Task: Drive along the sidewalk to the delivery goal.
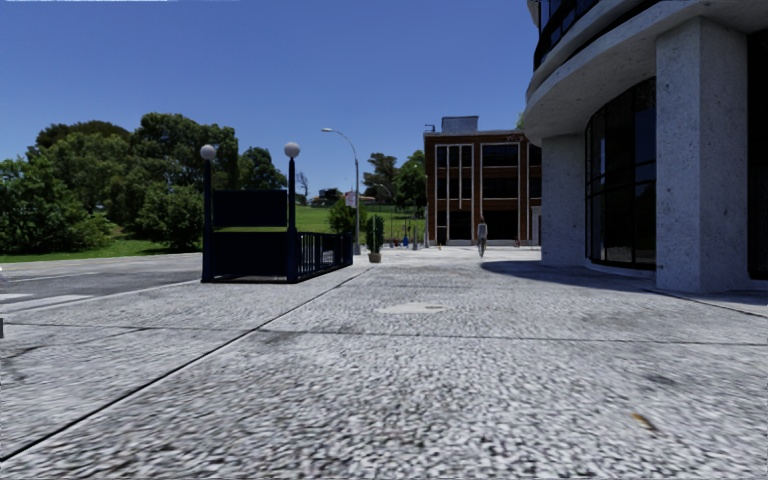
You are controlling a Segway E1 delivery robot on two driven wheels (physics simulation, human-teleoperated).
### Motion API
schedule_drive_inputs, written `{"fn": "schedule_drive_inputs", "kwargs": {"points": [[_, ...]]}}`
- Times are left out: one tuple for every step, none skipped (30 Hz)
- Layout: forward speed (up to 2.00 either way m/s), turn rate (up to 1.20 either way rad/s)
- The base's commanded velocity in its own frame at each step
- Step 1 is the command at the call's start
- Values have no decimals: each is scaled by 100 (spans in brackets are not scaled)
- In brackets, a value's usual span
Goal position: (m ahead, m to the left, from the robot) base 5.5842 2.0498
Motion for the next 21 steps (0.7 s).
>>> {"fn": "schedule_drive_inputs", "kwargs": {"points": [[164, 27], [164, 28], [164, 30], [164, 32], [164, 32], [164, 35], [164, 36], [164, 37], [164, 39], [164, 39], [164, 40], [164, 40], [164, 42], [164, 42], [164, 44], [164, 44], [164, 44], [164, 44], [164, 44], [164, 44], [164, 44]]}}
